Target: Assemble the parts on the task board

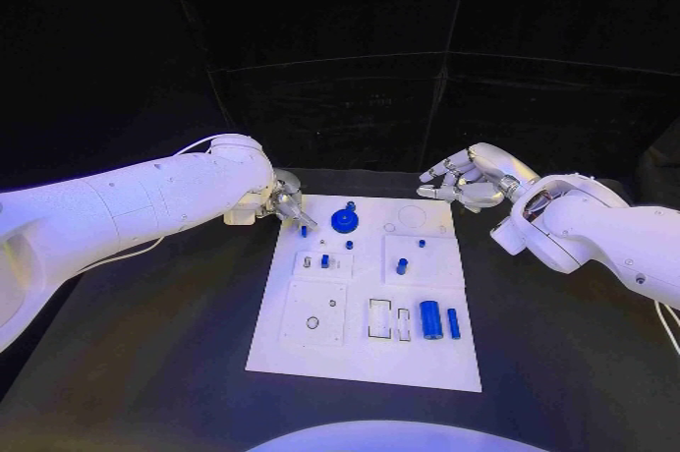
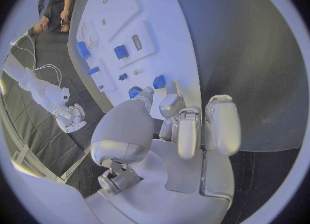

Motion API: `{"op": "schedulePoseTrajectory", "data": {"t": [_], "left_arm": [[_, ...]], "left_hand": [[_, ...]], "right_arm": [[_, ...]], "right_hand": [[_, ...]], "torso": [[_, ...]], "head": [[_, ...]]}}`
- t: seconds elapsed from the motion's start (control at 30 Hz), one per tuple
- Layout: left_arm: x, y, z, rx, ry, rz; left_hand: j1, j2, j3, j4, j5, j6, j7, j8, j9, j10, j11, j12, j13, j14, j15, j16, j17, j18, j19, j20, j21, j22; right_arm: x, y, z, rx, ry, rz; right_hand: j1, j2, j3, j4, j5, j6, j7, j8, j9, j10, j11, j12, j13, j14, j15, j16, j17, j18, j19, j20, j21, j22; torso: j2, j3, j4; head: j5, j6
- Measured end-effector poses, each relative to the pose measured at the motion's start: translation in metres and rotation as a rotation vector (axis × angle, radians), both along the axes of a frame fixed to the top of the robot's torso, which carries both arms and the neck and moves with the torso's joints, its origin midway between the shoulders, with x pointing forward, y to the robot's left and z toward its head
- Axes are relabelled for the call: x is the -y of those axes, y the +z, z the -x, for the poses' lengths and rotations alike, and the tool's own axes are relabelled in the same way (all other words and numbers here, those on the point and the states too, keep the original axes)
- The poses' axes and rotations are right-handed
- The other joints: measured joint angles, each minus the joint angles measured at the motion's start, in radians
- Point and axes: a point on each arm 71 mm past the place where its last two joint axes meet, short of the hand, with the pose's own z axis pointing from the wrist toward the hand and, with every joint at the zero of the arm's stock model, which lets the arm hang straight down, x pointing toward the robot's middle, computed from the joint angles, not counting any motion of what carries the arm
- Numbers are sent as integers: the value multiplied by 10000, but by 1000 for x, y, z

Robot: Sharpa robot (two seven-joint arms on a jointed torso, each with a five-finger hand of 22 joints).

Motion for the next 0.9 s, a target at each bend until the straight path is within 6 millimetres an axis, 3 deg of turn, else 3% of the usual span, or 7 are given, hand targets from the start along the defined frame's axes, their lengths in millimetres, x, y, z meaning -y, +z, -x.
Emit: {"op": "schedulePoseTrajectory", "data": {"t": [0.67, 0.8, 0.9], "left_arm": [[3, -3, 2, -30, -72, 25], [3, -3, 2, -17, -67, 30], [4, -3, 2, -3, -65, 40]], "left_hand": [[210, 57, 73, -128, 0, 36, -36, 72, 32, 36, -36, 78, 41, 0, 0, 0, 0, 0, 0, 0, 43, 51], [507, 287, 256, -311, 0, 35, -36, 71, 44, 39, -38, 78, 41, 26, -27, 0, 0, 0, 0, 0, 43, 50], [1187, 454, 659, -798, 7, -25, -96, 70, 44, 72, -72, 78, 36, -1, -75, 0, 0, 0, 0, -6, 43, 67]], "right_arm": [[-1, 0, 0, -3, 21, -11], [-1, 0, 0, -4, 23, -11], [-1, 0, 0, -4, 30, -13]], "right_hand": [[0, 0, 0, 0, 2, 0, 0, 0, 0, 0, 0, 0, 1, 0, 0, 0, 0, 0, 0, 0, 0, 1], [0, 0, 0, 0, 2, 0, 0, 0, 0, 0, 0, 0, 1, 0, 0, 0, 0, 1, 0, 0, 0, 2], [0, 0, 0, 0, 2, 0, 0, 0, 0, 0, 0, 0, 2, 0, 0, 0, 0, 0, 0, 0, 0, 2]], "torso": [[-2, 2, -2], [-2, 2, -2], [-1, 0, -2]], "head": [[-1, -13], [-10, -15], [-12, -15]]}}
